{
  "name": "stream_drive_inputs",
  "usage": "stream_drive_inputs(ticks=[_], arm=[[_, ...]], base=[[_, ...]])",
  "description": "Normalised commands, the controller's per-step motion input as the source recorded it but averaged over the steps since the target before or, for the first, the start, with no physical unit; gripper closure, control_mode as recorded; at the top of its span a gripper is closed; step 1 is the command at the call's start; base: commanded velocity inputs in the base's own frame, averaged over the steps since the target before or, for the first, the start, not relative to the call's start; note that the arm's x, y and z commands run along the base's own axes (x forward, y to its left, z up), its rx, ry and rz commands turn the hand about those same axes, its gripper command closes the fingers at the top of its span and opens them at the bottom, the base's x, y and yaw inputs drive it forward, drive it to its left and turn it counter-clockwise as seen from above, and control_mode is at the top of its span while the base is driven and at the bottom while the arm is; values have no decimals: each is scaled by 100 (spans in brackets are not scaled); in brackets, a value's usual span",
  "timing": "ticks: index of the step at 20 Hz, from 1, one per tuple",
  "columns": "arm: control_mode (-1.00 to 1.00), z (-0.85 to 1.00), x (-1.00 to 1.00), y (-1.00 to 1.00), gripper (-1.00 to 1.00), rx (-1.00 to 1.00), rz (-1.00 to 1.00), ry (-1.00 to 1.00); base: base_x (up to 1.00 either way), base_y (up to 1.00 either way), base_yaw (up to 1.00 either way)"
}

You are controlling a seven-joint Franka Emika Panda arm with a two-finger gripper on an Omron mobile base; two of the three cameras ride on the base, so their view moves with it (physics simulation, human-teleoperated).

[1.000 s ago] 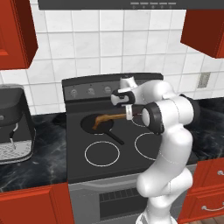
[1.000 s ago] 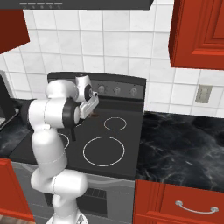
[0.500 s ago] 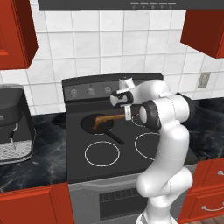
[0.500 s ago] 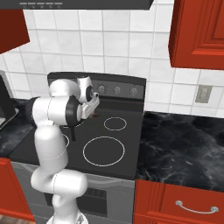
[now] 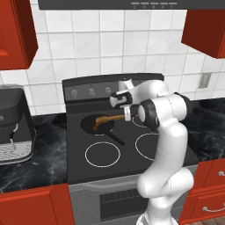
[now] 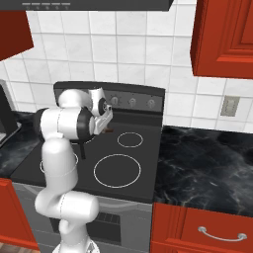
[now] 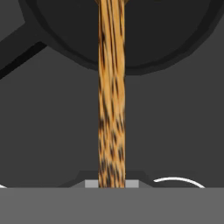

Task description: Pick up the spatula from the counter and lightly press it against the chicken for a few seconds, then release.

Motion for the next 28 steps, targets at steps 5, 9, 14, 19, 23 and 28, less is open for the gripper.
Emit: stream_drive_inputs(ticks=[5, 9, 14, 19, 23, 28], arm=[[-100, -8, 16, 3, 100, 0, 1, 0], [-100, -10, 16, 4, 100, 0, 1, 0], [-100, -16, 21, 7, 100, 0, 0, 0], [-100, -17, 22, 4, 100, 0, 0, 0], [-100, -17, 15, 1, 100, 0, 0, 0], [-100, -15, 10, 0, 100, 0, 0, 0]], base=[[0, 0, 0], [0, 0, 0], [0, 0, 0], [0, 0, 0], [0, 0, 0], [0, 0, 0]])
